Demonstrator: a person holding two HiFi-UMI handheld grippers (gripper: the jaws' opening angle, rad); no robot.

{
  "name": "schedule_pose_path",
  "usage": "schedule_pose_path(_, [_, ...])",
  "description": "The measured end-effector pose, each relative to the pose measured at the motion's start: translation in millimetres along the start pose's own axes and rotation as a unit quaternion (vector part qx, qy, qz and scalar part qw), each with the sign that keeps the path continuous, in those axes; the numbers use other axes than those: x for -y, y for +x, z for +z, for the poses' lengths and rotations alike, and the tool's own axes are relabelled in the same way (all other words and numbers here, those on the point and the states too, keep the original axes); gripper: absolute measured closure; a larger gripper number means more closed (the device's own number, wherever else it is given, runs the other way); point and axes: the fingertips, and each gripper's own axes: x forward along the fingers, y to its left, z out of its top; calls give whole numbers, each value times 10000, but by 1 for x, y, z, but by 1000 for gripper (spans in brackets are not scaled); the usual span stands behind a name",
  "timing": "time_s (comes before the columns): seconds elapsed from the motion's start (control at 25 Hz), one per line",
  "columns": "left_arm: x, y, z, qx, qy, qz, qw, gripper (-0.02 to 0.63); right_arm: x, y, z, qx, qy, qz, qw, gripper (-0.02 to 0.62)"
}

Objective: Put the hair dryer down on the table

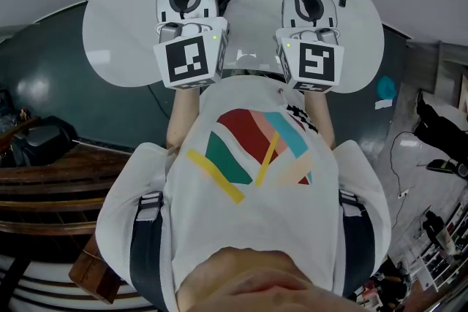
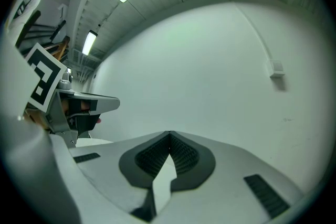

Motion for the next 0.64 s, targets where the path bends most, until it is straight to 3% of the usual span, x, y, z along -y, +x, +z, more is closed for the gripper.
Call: schedule_pose_path(0.64, [-5, 1, 5, 34, 20, 12, 10000, 591, -2, 2, 5, -3, 46, -20, 10000, 586])
